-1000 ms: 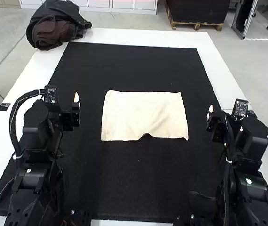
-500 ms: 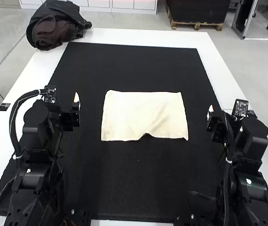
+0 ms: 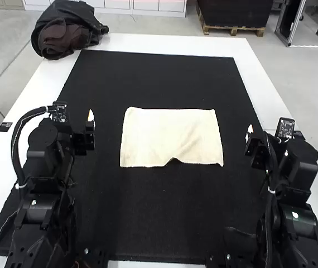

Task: Fold the towel.

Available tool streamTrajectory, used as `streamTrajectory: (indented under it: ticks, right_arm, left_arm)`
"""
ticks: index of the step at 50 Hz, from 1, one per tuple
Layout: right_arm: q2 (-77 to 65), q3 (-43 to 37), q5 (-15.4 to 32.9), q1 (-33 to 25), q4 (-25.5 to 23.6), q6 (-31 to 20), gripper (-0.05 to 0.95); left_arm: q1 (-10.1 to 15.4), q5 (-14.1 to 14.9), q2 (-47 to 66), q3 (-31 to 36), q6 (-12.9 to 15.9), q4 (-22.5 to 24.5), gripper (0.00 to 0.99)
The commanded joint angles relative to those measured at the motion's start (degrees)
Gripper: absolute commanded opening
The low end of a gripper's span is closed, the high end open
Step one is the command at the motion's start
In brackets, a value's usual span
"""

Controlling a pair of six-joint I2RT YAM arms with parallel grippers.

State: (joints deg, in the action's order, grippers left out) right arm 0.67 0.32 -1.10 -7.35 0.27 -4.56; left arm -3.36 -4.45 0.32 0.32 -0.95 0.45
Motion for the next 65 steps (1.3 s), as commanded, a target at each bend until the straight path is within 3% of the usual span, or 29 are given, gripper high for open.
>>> streamTrajectory:
  ticks: [1,65]
  right_arm:
    - [-0.6,-0.3,-0.5,0.5,0.0,0.1,0.91]
    - [-0.6,-0.2,-1.6,0.5,-0.3,0.0,0.91]
  left_arm:
    - [0.5,0.8,-0.5,-0.2,-0.5,0.3,0.961]
    - [0.5,0.8,-0.5,-0.2,-0.5,0.3,0.959]
